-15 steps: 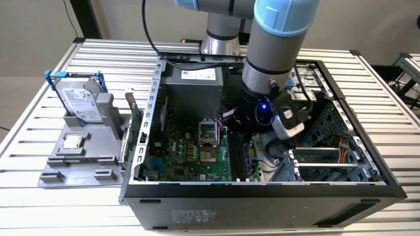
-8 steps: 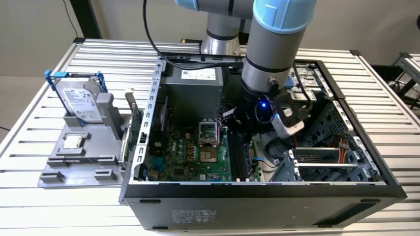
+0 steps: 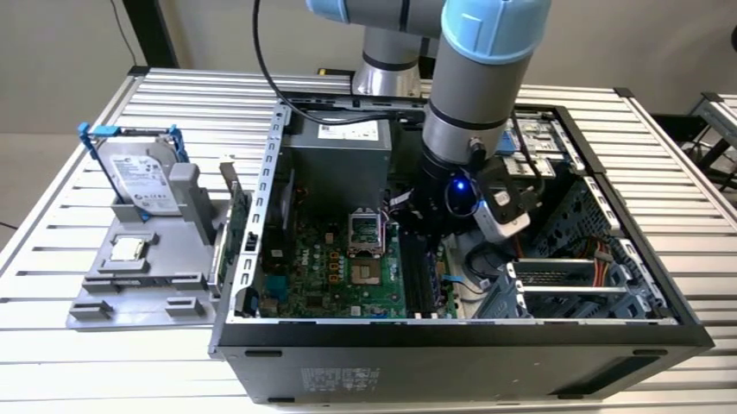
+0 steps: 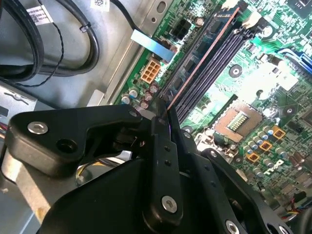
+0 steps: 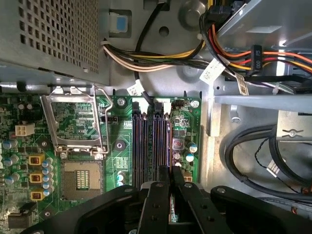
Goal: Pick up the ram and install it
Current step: 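Insert the ram into the slot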
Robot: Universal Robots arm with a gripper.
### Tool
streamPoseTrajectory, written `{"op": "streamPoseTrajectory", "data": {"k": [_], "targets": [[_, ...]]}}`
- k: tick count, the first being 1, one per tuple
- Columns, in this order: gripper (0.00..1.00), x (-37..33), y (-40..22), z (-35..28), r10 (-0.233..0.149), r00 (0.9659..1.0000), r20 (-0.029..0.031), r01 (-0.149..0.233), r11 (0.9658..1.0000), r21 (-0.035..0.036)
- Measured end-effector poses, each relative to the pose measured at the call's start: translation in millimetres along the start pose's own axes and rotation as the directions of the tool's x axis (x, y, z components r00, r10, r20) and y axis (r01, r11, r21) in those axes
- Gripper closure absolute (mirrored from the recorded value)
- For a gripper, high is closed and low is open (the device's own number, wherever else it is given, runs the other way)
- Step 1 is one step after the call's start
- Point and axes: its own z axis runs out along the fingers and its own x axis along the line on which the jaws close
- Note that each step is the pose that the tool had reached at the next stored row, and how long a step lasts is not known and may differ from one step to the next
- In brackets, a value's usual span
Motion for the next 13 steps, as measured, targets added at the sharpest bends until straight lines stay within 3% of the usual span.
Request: {"op": "streamPoseTrajectory", "data": {"k": [13], "targets": [[1.0, 0.2, 1.3, 3.8, -0.002, 1.0, -0.0004, 0.002, 1.0, 0.002]]}}
